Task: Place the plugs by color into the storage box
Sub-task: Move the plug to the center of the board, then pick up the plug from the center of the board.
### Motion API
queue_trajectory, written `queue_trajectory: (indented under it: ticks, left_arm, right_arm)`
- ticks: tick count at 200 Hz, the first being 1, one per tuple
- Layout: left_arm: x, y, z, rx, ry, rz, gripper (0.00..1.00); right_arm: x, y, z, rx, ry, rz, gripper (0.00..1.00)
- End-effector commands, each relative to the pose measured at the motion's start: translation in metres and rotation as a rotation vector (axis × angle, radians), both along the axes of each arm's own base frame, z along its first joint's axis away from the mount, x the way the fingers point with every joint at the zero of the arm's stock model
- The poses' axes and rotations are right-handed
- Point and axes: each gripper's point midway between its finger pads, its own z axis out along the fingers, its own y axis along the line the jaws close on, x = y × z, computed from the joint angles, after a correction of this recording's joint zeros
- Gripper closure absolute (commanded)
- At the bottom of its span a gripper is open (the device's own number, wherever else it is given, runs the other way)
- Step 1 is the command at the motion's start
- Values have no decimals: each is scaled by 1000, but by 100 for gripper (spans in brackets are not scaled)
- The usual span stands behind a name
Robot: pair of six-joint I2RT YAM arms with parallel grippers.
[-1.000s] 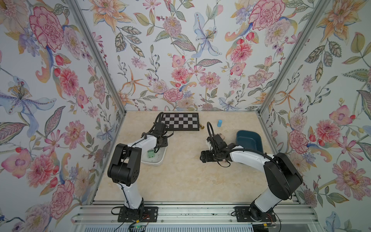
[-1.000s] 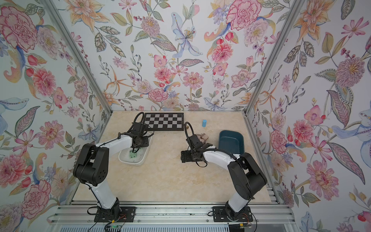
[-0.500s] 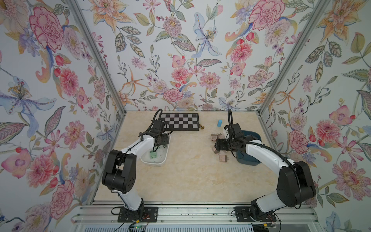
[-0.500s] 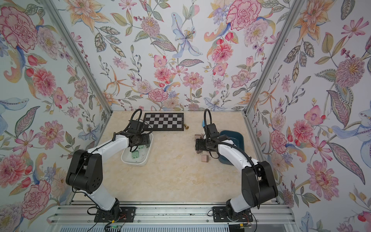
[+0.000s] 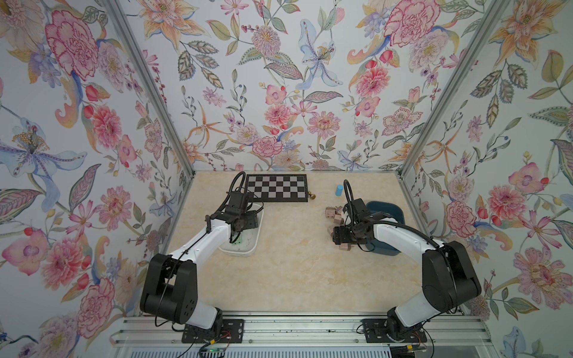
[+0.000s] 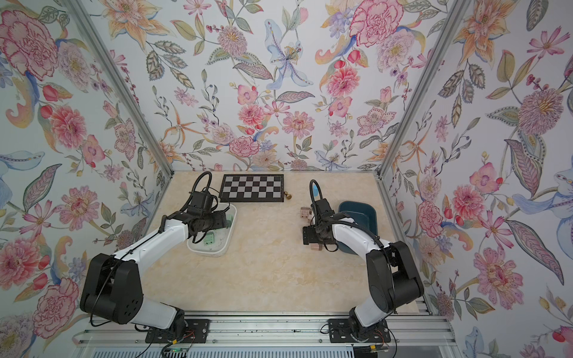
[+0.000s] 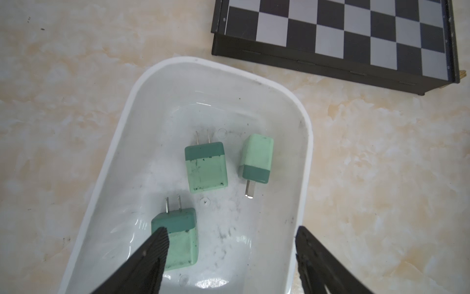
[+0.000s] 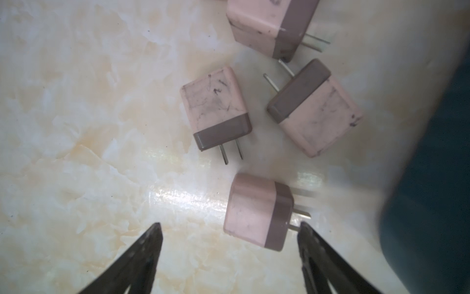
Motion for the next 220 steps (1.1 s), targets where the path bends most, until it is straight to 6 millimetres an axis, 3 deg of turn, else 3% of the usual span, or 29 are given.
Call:
queue_trajectory:
  ticks: [1,44,96,134,158,194,220]
  left_arm:
    - [-2,-6,3,-36,-24,-7,20]
    - [-8,-4,1,-34,-22,-3,21]
    - [-13,-4,-4,-42,-13,-3,22]
    - [-15,-2,-4,-41,-18,1,23]
    - [-15,-2,-5,-40,-16,2,23]
    - [-14,-4,-6,-48,-19,-2,21]
    - [-11,-8,-6,-67,-26,-10,18]
  right_arm:
    - [-1,-6,-15,-56,37,-8,15]
    - [4,6,-33,-61,73,40,15]
    - [8,70,-33,-66,26,265,15]
    - [-2,106,-24,-35,-1,403,15]
    - [0,94,-13,-64,-39,322,14]
    - [-6,58,4,-58,-67,133,14]
    - [-15,46,-5,-42,-23,79,14]
